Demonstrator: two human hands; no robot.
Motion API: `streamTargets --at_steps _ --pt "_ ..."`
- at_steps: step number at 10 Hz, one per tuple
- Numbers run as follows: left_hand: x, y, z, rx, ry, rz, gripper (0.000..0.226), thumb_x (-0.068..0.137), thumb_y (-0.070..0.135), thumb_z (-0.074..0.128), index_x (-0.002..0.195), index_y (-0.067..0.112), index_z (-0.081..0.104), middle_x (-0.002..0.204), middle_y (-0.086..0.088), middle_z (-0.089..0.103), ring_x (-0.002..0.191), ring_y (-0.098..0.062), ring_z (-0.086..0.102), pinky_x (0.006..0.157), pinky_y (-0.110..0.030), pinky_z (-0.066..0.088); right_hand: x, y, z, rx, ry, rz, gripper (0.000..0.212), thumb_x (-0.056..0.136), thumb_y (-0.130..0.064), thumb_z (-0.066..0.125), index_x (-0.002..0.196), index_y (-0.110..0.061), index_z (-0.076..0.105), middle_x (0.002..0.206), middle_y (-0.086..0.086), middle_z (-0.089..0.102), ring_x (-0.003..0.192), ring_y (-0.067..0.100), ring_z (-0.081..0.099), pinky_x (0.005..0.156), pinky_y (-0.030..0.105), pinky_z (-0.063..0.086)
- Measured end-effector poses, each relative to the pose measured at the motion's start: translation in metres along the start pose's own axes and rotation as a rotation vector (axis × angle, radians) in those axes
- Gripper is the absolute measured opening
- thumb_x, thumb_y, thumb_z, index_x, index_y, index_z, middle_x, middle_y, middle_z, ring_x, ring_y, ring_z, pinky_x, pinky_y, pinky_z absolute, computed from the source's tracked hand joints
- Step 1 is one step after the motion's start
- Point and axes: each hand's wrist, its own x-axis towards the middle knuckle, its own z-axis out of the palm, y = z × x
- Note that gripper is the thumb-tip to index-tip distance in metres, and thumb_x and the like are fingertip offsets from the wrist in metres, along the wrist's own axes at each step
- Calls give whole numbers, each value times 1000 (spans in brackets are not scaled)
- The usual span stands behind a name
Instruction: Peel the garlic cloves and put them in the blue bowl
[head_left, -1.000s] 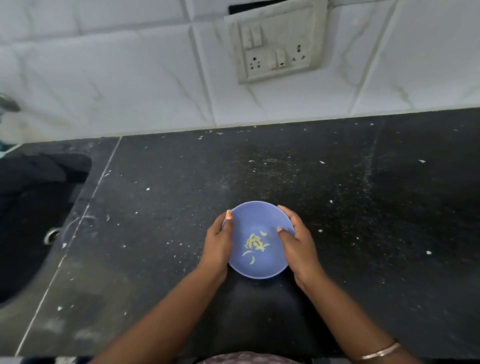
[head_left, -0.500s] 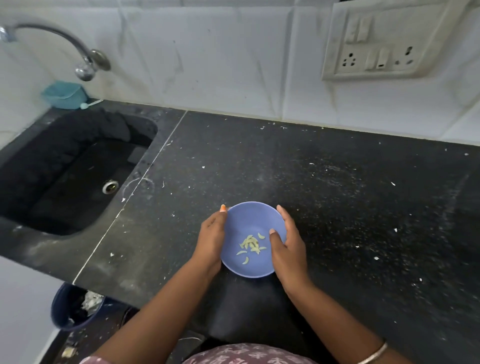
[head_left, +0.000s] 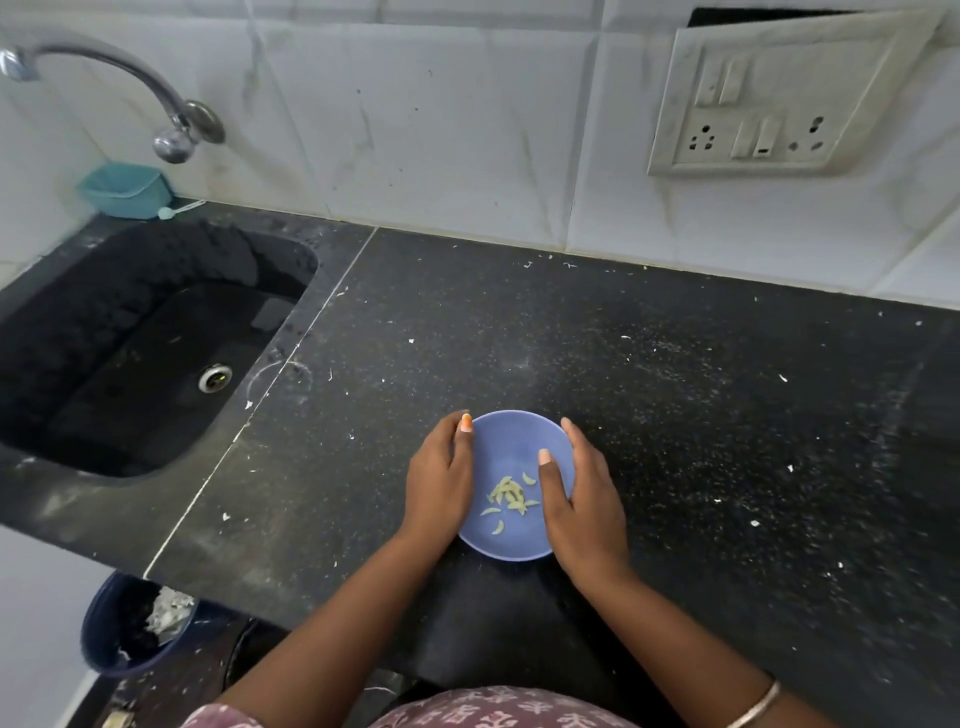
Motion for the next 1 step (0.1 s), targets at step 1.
streamTargets --at_steps 1 --pt "-1 -2 0 216 24 149 48 99 44 32 140 20 42 150 5 37 140 -12 28 114 -34 26 0 -1 -3 -95 -2 -31 63 92 -59 30 147 -28 28 152 -3 32 140 14 26 112 29 23"
